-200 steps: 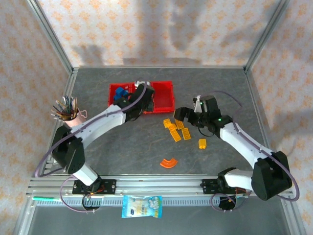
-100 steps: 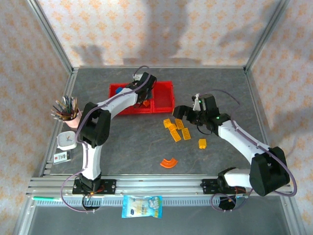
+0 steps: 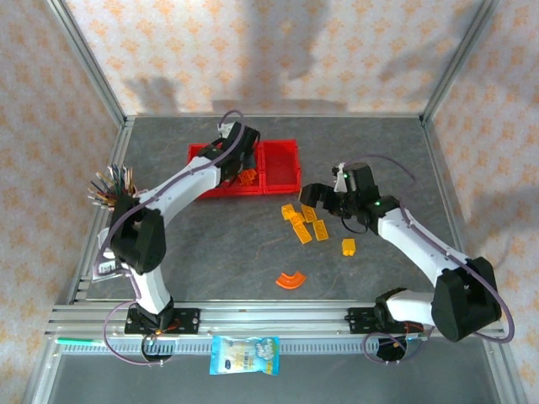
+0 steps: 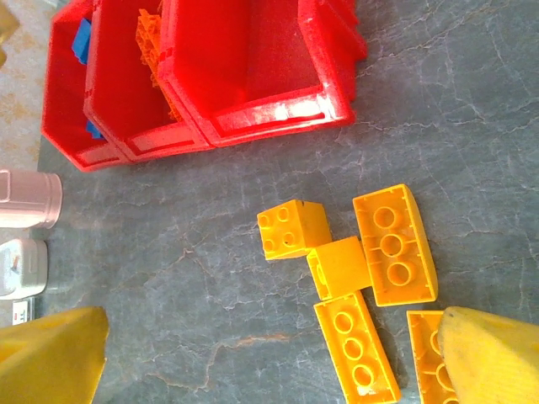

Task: Sort the legos into containers by color
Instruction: Pick up the lego from the middle-left of the table.

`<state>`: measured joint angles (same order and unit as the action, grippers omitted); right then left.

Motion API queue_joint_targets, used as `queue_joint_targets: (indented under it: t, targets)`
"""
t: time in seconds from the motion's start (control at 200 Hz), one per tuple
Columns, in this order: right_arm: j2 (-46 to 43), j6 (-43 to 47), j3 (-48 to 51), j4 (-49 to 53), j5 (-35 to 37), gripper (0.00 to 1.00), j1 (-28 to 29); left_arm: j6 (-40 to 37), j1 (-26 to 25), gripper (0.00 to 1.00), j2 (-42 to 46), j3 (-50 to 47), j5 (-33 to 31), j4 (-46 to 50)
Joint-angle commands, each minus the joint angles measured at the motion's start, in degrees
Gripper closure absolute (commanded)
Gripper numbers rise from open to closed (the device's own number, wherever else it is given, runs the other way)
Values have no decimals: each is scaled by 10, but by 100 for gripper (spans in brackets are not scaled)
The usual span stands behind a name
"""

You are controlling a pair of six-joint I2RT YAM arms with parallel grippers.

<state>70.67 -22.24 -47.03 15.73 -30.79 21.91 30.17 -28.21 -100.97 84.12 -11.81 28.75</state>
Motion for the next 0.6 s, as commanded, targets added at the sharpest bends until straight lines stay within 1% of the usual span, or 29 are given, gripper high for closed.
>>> queue_joint_targets:
  t: [0.0, 0.095, 0.225, 0.335, 0.405, 0.475, 0.596]
  targets:
    - [-26, 2, 16, 33, 21, 0, -3, -33, -38, 47, 48, -42, 19, 10]
    - [-58, -3, 32, 59, 28, 0, -3, -48, -80, 45, 89, -88, 20, 8]
    - [-91, -23, 66, 82, 42, 0, -3, -57, -139, 43, 141, -152, 55, -8]
    - [-113, -45, 94, 94, 37, 0, -3, -64, -191, 41, 171, -194, 66, -12]
    - [-125, -52, 109, 101, 37, 0, -3, -71, -224, 38, 186, -219, 72, -21]
    - [-134, -59, 123, 107, 46, 0, -3, -72, -249, 36, 195, -248, 94, -43]
    - [-145, -74, 145, 107, 54, 0, -3, -75, -288, 31, 187, -270, 112, -68]
